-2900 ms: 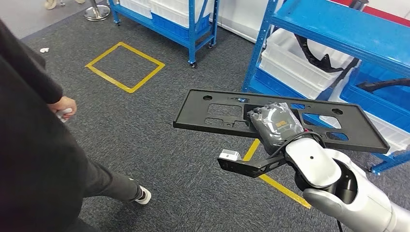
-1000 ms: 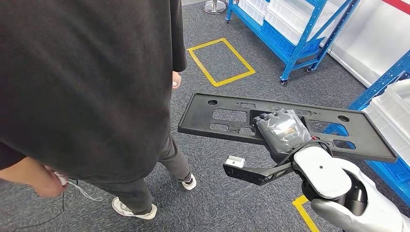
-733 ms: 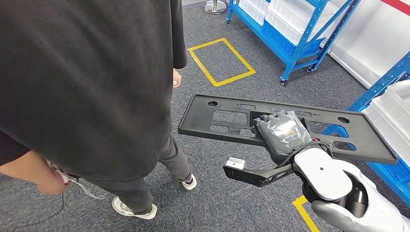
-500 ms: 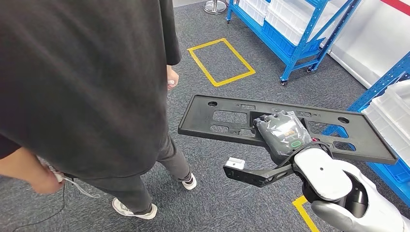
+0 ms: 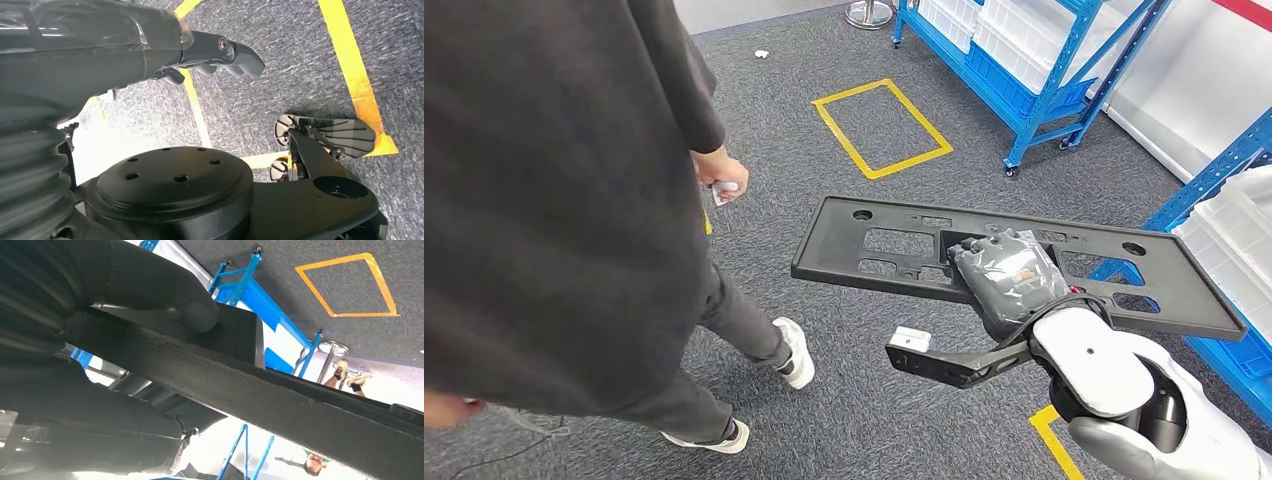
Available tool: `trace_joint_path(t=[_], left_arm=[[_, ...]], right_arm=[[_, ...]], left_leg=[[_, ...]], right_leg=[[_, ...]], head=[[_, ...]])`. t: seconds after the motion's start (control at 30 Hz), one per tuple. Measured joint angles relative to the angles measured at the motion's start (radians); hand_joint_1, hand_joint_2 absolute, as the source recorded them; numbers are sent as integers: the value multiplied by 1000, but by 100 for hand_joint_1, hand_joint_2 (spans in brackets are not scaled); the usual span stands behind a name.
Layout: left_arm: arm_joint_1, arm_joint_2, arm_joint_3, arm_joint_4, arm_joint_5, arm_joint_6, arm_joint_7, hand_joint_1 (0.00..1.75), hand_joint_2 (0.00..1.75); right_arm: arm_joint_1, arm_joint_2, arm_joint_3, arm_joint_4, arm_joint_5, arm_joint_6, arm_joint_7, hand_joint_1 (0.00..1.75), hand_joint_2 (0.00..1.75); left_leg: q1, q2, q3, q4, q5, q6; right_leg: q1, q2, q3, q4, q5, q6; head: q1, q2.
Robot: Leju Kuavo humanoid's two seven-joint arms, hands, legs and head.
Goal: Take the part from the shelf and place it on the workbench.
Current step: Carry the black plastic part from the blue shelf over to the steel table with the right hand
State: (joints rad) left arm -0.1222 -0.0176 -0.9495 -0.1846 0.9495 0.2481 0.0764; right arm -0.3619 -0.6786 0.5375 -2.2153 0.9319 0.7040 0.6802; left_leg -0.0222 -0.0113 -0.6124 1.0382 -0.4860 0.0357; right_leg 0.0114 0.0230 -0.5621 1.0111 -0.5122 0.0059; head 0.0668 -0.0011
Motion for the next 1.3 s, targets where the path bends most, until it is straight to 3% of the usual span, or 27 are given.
trace_joint_path(t=[0.87, 1.1, 1.17, 1.23, 1.27, 1.3], left_arm=[[0, 3, 0, 0, 0, -1, -4, 0, 175], [0, 5, 0, 0, 0, -1, -4, 0, 175], [0, 6, 0, 0, 0, -1, -4, 0, 175], [0, 7, 0, 0, 0, -1, -4, 0, 175], [1, 7, 0, 0, 0, -1, -4, 0, 175], [1, 8, 0, 0, 1, -1, -4, 0, 175]], right_arm=[[15, 0, -16, -1, -2, -16, 0, 175, 175], [5, -2, -13, -2, 8, -14, 0, 175, 175], [-1, -4, -13, -4, 9, -13, 0, 175, 175], [-3, -6, -12, -5, 9, -13, 0, 175, 175], [-3, -5, -11, -5, 9, -13, 0, 175, 175], [-3, -5, -8, -5, 8, -13, 0, 175, 175]], left_leg=[[0, -1, 0, 0, 0, 0], [0, -3, 6, -9, 1, 12], [5, -4, 17, -20, 6, 17], [6, -7, 21, -23, 5, 18], [6, -8, 21, -22, 5, 18], [6, -12, 22, -22, 4, 17]], right_leg=[[0, 0, 0, 0, 0, 0], [-4, -4, 3, -1, -4, 13], [-5, -8, -20, 55, -41, 21], [-10, -13, -81, 181, -102, 26], [-12, -14, -112, 239, -122, 28], [-14, -15, -131, 269, -124, 29]], head=[[0, 0], [-3, 0], [3, 0], [8, 0], [8, 0], [8, 0]])
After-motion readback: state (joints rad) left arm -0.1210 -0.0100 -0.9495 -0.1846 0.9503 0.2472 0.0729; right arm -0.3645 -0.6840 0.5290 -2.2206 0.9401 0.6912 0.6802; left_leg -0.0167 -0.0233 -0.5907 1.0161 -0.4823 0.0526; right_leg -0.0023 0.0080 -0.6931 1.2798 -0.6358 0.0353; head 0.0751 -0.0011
